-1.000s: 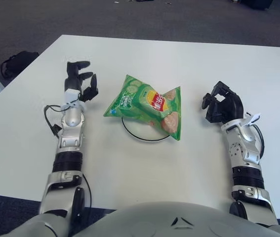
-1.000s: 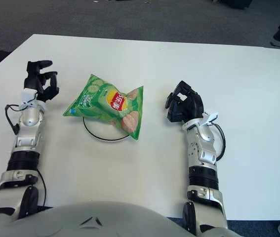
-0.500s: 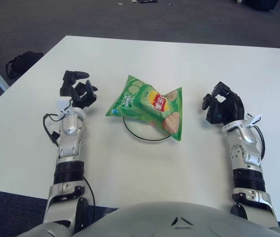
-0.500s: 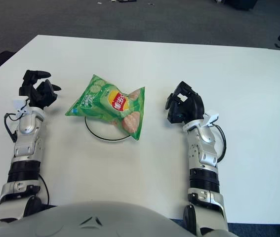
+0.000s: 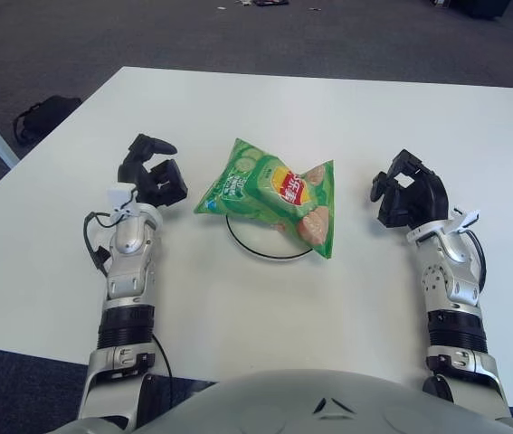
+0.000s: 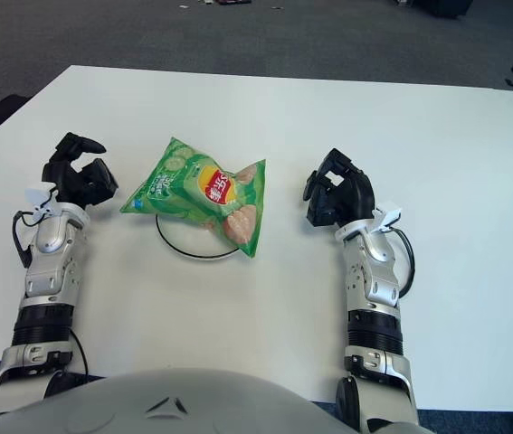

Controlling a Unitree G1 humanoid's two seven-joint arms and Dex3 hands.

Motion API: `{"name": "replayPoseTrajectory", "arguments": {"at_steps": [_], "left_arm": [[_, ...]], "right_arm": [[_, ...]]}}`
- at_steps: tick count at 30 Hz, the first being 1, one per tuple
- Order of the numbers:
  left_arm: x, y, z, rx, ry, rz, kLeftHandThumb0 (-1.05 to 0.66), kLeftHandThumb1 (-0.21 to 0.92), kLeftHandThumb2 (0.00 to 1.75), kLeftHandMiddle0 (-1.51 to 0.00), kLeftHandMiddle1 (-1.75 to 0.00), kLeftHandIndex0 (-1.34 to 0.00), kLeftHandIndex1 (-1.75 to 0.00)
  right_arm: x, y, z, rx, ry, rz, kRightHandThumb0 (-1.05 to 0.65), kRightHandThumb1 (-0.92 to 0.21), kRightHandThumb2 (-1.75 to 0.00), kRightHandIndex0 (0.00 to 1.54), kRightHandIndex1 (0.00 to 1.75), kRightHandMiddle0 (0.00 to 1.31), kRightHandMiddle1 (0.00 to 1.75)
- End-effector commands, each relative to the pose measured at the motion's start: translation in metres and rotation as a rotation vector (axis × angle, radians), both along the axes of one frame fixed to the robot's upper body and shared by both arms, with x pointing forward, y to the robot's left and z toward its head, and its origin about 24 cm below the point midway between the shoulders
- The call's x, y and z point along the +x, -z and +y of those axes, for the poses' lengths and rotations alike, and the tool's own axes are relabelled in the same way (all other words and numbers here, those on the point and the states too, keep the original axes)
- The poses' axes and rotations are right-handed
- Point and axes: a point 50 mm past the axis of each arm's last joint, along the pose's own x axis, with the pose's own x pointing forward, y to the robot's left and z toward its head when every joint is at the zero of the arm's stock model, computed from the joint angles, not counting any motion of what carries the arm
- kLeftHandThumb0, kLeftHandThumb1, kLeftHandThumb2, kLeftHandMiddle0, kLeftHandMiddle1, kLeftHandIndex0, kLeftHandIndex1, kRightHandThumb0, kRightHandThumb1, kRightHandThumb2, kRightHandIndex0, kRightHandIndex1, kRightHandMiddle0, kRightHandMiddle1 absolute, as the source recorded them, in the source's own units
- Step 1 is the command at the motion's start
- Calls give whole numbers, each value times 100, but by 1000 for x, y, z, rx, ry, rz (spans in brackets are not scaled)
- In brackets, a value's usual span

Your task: Put the snack into the plate.

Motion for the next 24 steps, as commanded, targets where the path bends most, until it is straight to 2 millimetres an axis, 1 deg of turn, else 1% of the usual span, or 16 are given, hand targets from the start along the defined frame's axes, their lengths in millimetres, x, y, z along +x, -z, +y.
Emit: {"name": "replayPoseTrajectory", "arguments": {"at_steps": [1, 7, 17, 24], "left_arm": [[-23, 42, -2, -76, -4, 154, -51, 25, 139, -127, -175, -66, -175], [-24, 45, -1, -138, 3, 173, -50, 26, 139, -128, -175, -66, -175], [-27, 45, 0, -146, 10, 183, -50, 26, 138, -129, -175, -66, -175], [-29, 46, -3, -141, 21, 185, -50, 26, 138, -130, -175, -66, -175]], "right_arm": [[-28, 43, 0, 60, 30, 160, -1, 8, -175, 90, 170, 70, 175], [-29, 43, 0, 63, 28, 153, -1, 8, -175, 91, 168, 71, 175], [-31, 43, 2, 88, 27, 131, -1, 9, -175, 92, 167, 70, 175], [-32, 43, 2, 73, 46, 72, -1, 9, -175, 92, 167, 70, 175]]}}
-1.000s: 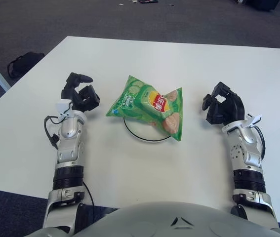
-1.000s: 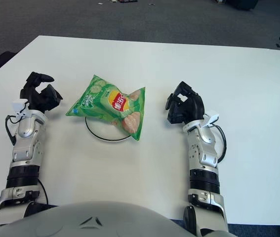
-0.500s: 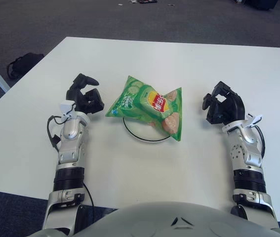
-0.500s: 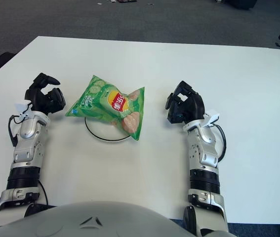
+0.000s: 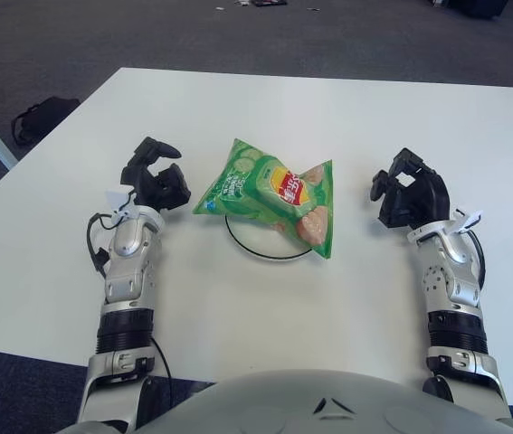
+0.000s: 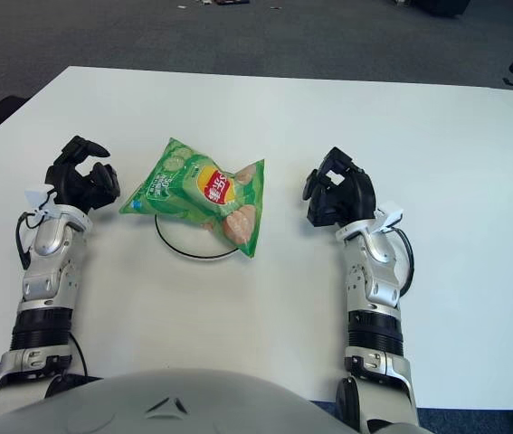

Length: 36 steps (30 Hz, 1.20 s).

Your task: Put the snack into the plate.

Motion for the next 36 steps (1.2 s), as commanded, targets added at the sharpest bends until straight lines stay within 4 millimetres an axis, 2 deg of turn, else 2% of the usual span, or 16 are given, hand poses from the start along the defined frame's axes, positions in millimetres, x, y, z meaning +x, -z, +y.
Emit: {"name": "replayPoseTrajectory", "arguments": {"at_steps": [1, 7, 21, 36], "left_arm": [[-26, 44, -3, -60, -20, 167, -50, 26, 139, -130, -175, -66, -175], [-26, 43, -5, -24, -12, 165, -50, 26, 139, -130, -175, -66, -175], [-26, 41, -10, -7, 7, 164, -50, 26, 138, -129, -175, -66, -175], [-26, 39, -12, 19, 32, 152, -50, 27, 138, -129, -175, -66, -175]], "right_arm": [[-31, 48, 3, 69, 56, 132, -1, 9, -175, 92, 167, 70, 175], [-31, 47, 4, -17, 97, 65, -1, 8, -175, 91, 169, 70, 175], [-30, 48, 4, -70, 142, 13, -1, 8, -175, 91, 169, 71, 175], [-30, 49, 6, -296, 227, -80, -1, 8, -175, 90, 170, 71, 175]]}}
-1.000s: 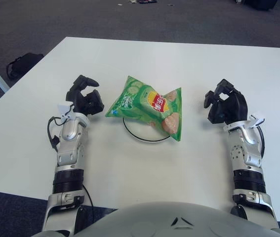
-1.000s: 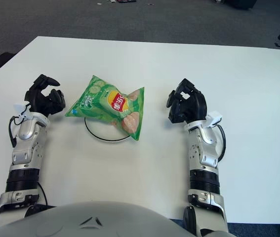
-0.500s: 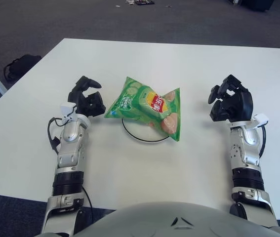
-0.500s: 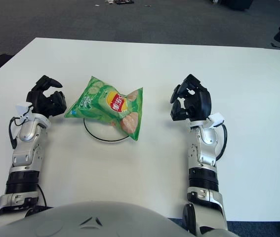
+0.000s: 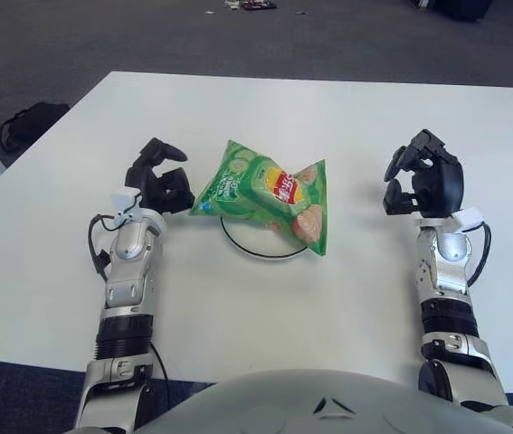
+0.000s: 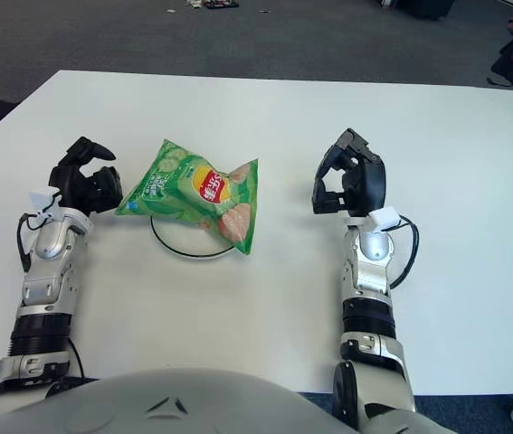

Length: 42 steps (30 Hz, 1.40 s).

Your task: Put the snack into the plate.

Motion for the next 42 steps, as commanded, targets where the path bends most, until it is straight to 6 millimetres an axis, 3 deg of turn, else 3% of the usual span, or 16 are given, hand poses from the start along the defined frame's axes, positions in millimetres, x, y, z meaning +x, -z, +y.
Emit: {"name": "replayPoseTrajectory", "arguments": {"at_steps": [1, 25, 28, 31, 42], "left_arm": [[-22, 42, -4, -40, -11, 160, -50, 27, 138, -129, -175, -66, -175], [-21, 41, -7, -17, 0, 166, -51, 25, 140, -132, -175, -67, -175], [-21, 41, -7, -13, -2, 166, -51, 25, 140, -132, -175, -67, -175], [-21, 41, -7, -6, -4, 169, -51, 25, 140, -133, -175, -67, -175], [-21, 42, -8, -15, -3, 172, -50, 25, 140, -131, -175, -67, -175]], "right_arm": [[-34, 72, 2, 34, 55, 262, -1, 8, -175, 90, 170, 71, 175], [-32, 78, 4, -177, 61, 310, -1, 7, -175, 88, 174, 70, 173], [-31, 79, 4, -184, 51, 320, -38, -6, -162, 122, 175, 75, 174], [-31, 79, 4, -176, 38, 331, -50, -11, -156, 134, 175, 76, 174], [-30, 82, 3, -84, -6, 388, -55, -15, -153, 137, 175, 76, 175]]}}
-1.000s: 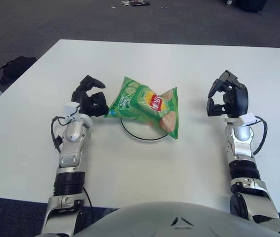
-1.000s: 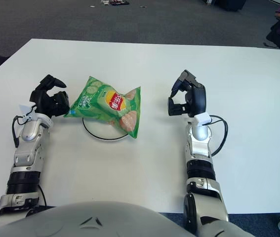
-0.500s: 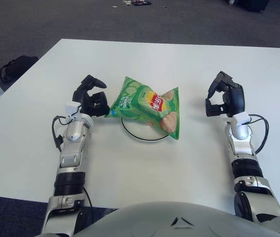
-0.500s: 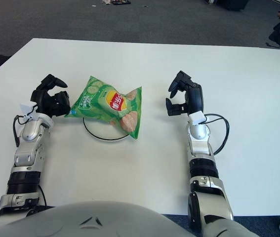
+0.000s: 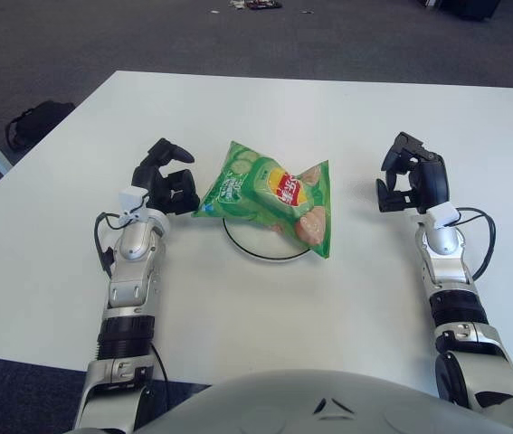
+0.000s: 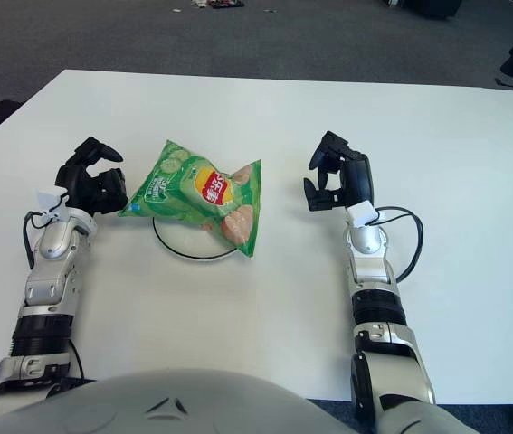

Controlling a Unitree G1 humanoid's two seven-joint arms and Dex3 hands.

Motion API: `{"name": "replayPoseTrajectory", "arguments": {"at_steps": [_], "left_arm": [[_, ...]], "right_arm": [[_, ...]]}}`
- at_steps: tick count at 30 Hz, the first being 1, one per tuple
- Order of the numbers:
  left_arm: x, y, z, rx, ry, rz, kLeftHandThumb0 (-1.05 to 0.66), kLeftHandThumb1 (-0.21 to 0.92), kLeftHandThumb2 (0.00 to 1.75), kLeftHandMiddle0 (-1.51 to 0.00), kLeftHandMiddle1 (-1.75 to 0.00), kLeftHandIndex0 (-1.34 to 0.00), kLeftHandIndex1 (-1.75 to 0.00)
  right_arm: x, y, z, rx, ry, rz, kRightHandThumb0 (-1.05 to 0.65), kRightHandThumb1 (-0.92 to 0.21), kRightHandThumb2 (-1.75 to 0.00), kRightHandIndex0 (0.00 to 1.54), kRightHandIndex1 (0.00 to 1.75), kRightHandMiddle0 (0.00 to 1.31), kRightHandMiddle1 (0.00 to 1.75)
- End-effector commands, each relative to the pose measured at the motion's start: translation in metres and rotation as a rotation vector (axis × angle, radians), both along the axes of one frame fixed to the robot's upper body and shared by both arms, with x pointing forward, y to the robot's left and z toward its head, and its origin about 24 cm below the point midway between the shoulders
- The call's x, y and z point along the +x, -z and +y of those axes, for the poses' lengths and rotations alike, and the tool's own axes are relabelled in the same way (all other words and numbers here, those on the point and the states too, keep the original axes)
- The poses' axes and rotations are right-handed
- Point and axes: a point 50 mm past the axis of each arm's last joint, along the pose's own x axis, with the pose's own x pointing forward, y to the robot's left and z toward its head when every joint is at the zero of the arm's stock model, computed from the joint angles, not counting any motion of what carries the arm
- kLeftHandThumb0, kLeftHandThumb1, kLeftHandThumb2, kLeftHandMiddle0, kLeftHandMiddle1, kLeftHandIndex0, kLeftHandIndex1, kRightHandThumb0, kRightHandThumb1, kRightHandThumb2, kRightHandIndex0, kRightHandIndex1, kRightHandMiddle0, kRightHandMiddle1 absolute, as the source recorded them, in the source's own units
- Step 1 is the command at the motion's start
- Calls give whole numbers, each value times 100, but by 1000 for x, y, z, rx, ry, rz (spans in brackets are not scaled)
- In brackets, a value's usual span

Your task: Put the snack into the plate.

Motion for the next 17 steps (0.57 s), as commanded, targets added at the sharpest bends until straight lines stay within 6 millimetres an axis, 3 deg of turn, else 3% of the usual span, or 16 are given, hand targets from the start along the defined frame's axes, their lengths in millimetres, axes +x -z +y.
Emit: {"name": "replayPoseTrajectory", "arguments": {"at_steps": [1, 8, 17], "left_arm": [[-21, 45, -3, -57, -27, 176, -50, 25, 140, -131, -175, -67, -175], [-21, 45, -4, -51, -22, 168, -50, 25, 140, -132, -175, -67, -175], [-21, 49, -5, -45, -24, 176, -50, 25, 140, -132, -175, -67, -175]], "right_arm": [[-39, 77, 0, 138, 36, 336, -56, -15, -153, 137, 175, 76, 175], [-37, 79, -1, 310, 43, 447, -56, -14, -154, 135, 175, 77, 175], [-37, 78, -2, 372, 51, 528, -57, -12, -156, 134, 175, 78, 175]]}}
